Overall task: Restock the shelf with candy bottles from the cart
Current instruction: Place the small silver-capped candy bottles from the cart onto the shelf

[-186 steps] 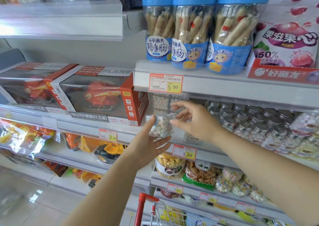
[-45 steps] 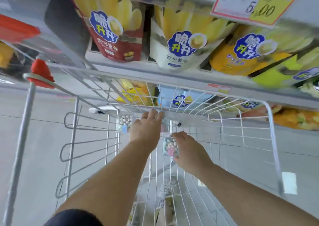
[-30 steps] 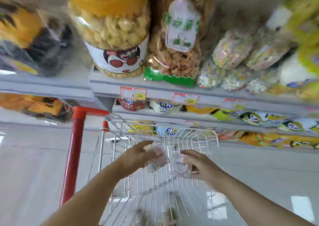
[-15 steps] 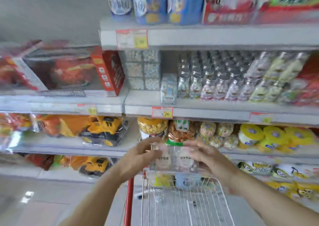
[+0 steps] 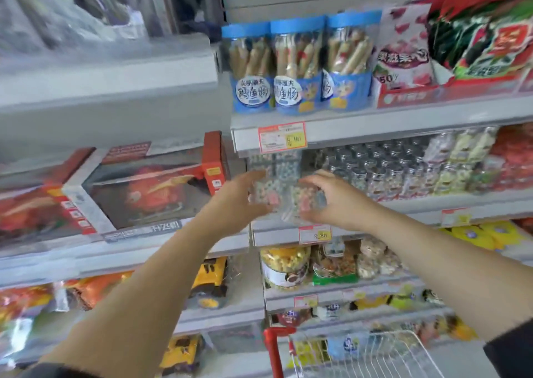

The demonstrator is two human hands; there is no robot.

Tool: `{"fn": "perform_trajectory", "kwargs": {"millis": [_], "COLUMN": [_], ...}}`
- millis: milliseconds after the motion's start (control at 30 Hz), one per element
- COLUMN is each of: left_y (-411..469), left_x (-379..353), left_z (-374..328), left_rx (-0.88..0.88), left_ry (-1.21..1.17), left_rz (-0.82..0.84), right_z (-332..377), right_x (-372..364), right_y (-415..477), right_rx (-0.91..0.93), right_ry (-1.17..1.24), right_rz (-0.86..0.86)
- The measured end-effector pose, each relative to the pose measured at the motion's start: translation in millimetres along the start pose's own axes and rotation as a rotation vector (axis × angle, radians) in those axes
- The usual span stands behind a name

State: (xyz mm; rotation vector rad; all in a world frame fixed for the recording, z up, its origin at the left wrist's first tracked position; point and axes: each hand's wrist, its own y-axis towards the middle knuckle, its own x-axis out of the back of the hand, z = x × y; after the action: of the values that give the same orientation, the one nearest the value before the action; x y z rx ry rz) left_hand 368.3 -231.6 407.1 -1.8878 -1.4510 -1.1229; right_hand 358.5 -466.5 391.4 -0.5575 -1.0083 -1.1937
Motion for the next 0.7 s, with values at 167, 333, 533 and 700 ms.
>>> {"fn": "perform_trajectory", "kwargs": {"millis": [167,333,533,700], "left_y": [12.0,22.8,32.0,36.9], "left_x": [-8.0,-29.5,-45.3,-47.0], "left_z": [13.0,16.9,26.1,31.7], "left_rx": [0.037,0.083,0.123,0.134], "left_ry": [0.106,0.154,0.115,0.098], "left_rz": [-0.043,-0.003,0.048,0.138], "right_z": [-1.0,-11.5,-28.6,-39.7], "right_x": [-5.5,-20.5,-31.6,-36.2], "right_y": [31.4,49.2,54.5,58.7], "right_rx": [0.025,0.047,0.08,0.082], "right_ry": [-0.07,-0.129,-0.222,-0.35], "right_rz": [-0.03,-0.012,0.019,0.062]}}
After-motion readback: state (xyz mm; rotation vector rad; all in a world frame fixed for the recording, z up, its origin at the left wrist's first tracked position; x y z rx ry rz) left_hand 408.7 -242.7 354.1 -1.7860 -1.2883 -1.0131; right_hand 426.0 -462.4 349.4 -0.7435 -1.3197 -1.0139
